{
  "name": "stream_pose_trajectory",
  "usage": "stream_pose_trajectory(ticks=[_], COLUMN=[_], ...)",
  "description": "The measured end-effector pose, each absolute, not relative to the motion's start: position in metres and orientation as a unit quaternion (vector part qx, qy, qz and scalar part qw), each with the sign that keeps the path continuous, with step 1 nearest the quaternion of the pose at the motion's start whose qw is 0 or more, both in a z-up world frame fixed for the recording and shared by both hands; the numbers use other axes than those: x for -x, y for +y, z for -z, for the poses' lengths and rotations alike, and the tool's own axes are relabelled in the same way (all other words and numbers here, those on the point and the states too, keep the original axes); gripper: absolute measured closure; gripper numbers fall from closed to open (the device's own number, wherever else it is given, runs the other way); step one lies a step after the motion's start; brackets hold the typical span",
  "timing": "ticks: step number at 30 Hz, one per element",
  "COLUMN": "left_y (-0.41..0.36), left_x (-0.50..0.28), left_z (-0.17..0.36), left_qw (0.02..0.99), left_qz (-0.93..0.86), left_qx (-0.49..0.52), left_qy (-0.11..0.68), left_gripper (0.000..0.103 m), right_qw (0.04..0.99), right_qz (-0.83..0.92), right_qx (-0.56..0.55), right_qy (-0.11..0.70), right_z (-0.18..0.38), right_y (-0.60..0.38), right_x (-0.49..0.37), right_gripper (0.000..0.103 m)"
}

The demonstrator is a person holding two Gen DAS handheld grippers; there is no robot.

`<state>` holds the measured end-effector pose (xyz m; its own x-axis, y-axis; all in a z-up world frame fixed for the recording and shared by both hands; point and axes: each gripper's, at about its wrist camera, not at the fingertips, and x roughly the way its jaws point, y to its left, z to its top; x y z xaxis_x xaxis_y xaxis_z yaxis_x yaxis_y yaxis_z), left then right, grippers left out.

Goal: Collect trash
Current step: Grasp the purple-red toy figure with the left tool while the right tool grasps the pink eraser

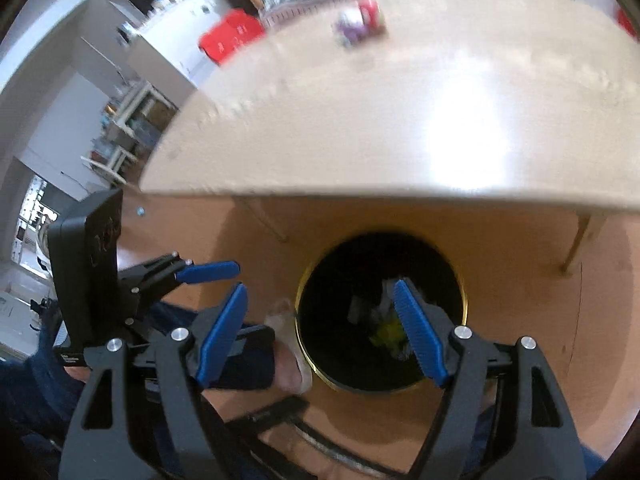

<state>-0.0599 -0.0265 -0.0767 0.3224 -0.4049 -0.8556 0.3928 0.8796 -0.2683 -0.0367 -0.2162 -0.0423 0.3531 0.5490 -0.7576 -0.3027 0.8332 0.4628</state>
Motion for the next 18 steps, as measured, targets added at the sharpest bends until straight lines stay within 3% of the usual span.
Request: stream_pose_trajectory(ticks=[8,18], left_y=[-0.014,-0.040], left_x=[-0.029,-0.185], left_z=[0.020,0.027], left_qw=[0.875,0.887], left_qz=[0.163,0.114], left_qx=[-0.009,0.009], left_qy=[0.456,0.448], left_gripper=[0.010,0.010], right_qw=[0.854,0.857], right_qz=[-0.241,-0.195], right_qx=[-0.137,-0.188], right_qy=[0.440,0.438], right_z=[-0.015,-0.002], right_y=[-0.231,-0.253], right_x=[-0.032,-0.159], right_gripper=[0.029,0.029])
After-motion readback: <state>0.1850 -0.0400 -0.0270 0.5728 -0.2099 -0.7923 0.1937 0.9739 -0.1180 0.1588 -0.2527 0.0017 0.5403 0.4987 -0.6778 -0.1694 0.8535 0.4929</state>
